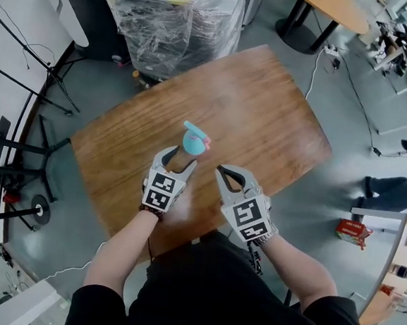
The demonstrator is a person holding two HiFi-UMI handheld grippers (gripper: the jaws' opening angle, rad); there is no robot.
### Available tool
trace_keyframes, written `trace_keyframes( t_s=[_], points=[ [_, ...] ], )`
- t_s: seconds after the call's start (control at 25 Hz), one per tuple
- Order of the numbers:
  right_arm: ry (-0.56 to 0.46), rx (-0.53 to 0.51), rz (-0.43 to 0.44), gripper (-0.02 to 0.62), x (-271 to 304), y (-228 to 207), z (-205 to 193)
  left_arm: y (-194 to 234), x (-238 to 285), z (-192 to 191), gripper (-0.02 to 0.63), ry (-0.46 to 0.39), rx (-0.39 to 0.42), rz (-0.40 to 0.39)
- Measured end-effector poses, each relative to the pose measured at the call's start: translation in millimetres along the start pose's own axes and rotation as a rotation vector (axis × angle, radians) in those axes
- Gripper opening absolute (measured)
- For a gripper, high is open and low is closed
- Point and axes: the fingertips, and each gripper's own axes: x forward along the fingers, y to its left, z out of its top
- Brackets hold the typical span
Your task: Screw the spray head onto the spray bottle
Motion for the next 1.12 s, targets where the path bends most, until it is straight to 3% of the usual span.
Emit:
trace_keyframes(
  t_s=[0.12, 0.2, 0.24, 0.48, 1.12],
  points=[
    [-0.039, 0.024, -0.003, -0.008, -2.3, 3.9, 7.3, -14.4, -22.6, 21.2, 0.169, -0.066, -0.043, -0.013],
    [-0.057, 0.033, 0.001, -0.008, -4.1, 7.6, 11.2, -24.7, -37.0, 36.9, 0.037, -0.112, -0.064, -0.028],
    [-0.064, 0.035, 0.002, -0.008, -4.6, 9.4, 13.1, -29.4, -43.6, 44.8, 0.011, -0.136, -0.075, -0.037],
    [-0.088, 0.059, 0.009, -0.008, -4.0, 15.1, 20.0, -46.2, -67.8, 75.0, 0.011, -0.203, -0.084, -0.06],
    [-0.094, 0.063, 0.006, -0.008, 3.4, 17.0, 33.1, -40.5, -72.7, 66.4, 0.011, -0.157, -0.059, -0.044]
  ],
)
